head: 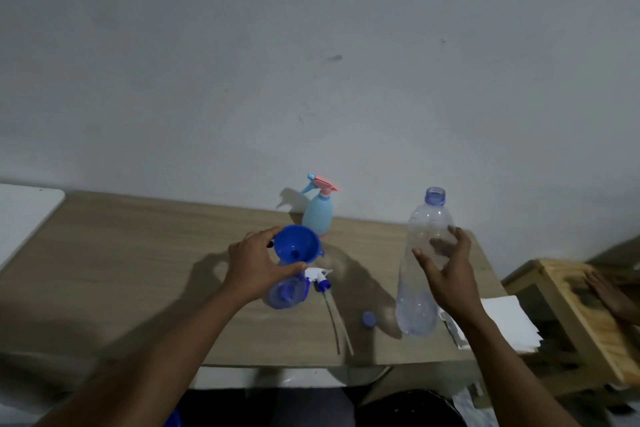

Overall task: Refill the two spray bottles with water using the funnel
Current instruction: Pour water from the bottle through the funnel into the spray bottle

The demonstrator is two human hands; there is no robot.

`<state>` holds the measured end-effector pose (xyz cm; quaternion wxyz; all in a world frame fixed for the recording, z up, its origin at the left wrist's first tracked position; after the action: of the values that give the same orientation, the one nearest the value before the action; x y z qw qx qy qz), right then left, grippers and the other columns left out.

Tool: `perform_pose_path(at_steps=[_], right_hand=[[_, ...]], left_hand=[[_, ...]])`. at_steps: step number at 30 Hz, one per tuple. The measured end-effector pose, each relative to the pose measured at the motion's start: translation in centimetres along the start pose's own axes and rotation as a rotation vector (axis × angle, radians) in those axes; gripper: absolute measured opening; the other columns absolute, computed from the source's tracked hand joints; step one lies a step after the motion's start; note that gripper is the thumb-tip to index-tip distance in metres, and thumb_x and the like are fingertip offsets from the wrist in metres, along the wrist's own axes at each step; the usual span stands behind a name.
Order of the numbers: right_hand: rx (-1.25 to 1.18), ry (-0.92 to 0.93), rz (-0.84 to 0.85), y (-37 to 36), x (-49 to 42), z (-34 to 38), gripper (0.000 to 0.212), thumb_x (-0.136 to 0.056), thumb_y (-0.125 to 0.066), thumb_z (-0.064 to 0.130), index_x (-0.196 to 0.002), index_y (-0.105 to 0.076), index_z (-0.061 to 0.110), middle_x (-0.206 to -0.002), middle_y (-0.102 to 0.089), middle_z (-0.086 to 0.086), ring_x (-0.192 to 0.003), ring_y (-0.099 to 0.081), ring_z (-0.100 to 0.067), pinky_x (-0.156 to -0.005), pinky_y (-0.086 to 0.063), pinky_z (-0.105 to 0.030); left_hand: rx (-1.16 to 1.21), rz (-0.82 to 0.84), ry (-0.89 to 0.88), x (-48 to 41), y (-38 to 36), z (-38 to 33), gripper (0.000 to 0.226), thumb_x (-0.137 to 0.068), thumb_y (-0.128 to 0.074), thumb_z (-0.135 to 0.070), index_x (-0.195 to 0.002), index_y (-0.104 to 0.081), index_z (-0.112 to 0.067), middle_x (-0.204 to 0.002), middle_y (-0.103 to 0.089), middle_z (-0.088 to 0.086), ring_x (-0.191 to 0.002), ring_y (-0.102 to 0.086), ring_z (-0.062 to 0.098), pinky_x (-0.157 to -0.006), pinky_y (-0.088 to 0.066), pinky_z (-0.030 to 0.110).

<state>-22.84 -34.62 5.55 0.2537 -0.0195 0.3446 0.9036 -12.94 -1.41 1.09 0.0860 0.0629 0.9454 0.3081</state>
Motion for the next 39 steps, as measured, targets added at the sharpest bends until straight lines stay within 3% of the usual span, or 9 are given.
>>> perform_pose_path(at_steps=[10,15,20,26,29,31,33,35,39], right_hand=[[-0.124,-0.109,-0.129,-1.8,0.3,-2.1,0.081,-0.082,-0.079,0.028,-0.144,-0.027,0.015,-0.134,-0.053,-0.010,-0.116,-0.055,-0.022,-0.091,-0.049,-0.035],[-0.154,-0.130,-0.162,-1.8,0.5,-2.6,0.082,-0.080,-0.081,0.031,-0.143,-0.030,0.018,-0.134,-0.056,-0.009,-0.115,-0.056,-0.020,-0.093,-0.054,-0.040],[-0.169,-0.135,-0.155,-1.8,0.7,-2.7,0.082,-0.081,-0.081,0.029,-0.145,-0.031,0.017,-0.130,-0.055,-0.003,-0.115,-0.056,-0.019,-0.088,-0.049,-0.031],[-0.203,-0.143,-0.155,-1.9,1.3,-2.8,0.088,-0.080,-0.082,0.026,-0.149,-0.029,0.018,-0.140,-0.052,-0.009,-0.124,-0.055,-0.022,-0.098,-0.049,-0.034],[-0.233,-0.184,-0.295,-2.5,2.3,-2.6,0.094,-0.070,-0.090,0.025,-0.143,-0.031,0.019,-0.136,-0.047,-0.006,-0.118,-0.053,-0.019,-0.097,-0.048,-0.035],[-0.204,-0.175,-0.437,-3.2,3.6,-2.1,0.076,-0.070,-0.089,0.030,-0.126,-0.038,0.020,-0.122,-0.047,-0.006,-0.105,-0.053,-0.023,-0.088,-0.050,-0.039],[-0.208,-0.125,-0.451,-4.4,4.8,-1.4,0.050,-0.080,-0.082,0.029,-0.110,-0.043,0.020,-0.105,-0.049,-0.006,-0.090,-0.053,-0.024,-0.080,-0.051,-0.046],[-0.211,-0.052,-0.336,-6.0,5.7,-0.5,0.031,-0.086,-0.076,0.020,-0.100,-0.049,0.016,-0.092,-0.053,-0.002,-0.080,-0.053,-0.017,-0.073,-0.051,-0.045],[-0.195,0.040,-0.077,-8.6,5.0,1.8,0.011,-0.091,-0.068,0.009,-0.086,-0.061,0.016,-0.078,-0.062,0.001,-0.070,-0.058,-0.007,-0.064,-0.047,-0.020]], left_hand=[[0.011,0.010,0.011,-0.2,-0.3,0.2,0.077,-0.050,-0.084,-0.065,-0.118,-0.062,-0.038,-0.098,-0.065,-0.022,-0.096,-0.060,0.007,-0.095,-0.049,0.046],[-0.004,0.007,0.010,-0.3,-0.2,-0.1,0.073,-0.051,-0.089,-0.059,-0.116,-0.064,-0.038,-0.092,-0.059,-0.028,-0.094,-0.060,0.007,-0.096,-0.049,0.046],[-0.006,0.013,0.014,-0.4,-0.3,-0.1,0.073,-0.050,-0.089,-0.059,-0.115,-0.062,-0.039,-0.091,-0.056,-0.030,-0.094,-0.060,0.006,-0.097,-0.049,0.047],[0.001,0.013,0.018,-0.5,-0.4,-0.3,0.072,-0.051,-0.089,-0.059,-0.115,-0.062,-0.039,-0.093,-0.060,-0.025,-0.093,-0.059,0.006,-0.095,-0.049,0.046],[0.001,0.018,0.012,-0.5,-0.4,-0.4,0.070,-0.051,-0.088,-0.060,-0.113,-0.061,-0.042,-0.092,-0.060,-0.026,-0.093,-0.059,0.006,-0.096,-0.049,0.046],[-0.002,0.013,0.008,-0.5,-0.4,-0.6,0.070,-0.052,-0.088,-0.058,-0.114,-0.061,-0.042,-0.090,-0.058,-0.029,-0.092,-0.058,0.005,-0.096,-0.049,0.047],[-0.006,0.007,0.003,-0.4,-0.3,-0.7,0.071,-0.052,-0.088,-0.058,-0.115,-0.061,-0.041,-0.088,-0.055,-0.032,-0.091,-0.058,0.005,-0.096,-0.048,0.046],[-0.002,0.002,0.003,-0.4,-0.3,-0.7,0.072,-0.051,-0.089,-0.058,-0.116,-0.062,-0.040,-0.088,-0.054,-0.033,-0.091,-0.059,0.006,-0.095,-0.048,0.046],[-0.011,0.008,0.009,-0.5,-0.4,-0.6,0.075,-0.049,-0.087,-0.063,-0.116,-0.061,-0.044,-0.092,-0.059,-0.028,-0.093,-0.060,0.005,-0.096,-0.048,0.046]])
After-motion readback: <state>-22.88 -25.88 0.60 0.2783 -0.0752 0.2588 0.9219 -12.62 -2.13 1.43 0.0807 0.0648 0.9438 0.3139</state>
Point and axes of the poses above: each hand's wrist, its own x-axis away from the middle knuckle, its own y-axis out of the back of the hand, z = x × y, the point moved 1 cm from there along -x, towards the middle knuckle
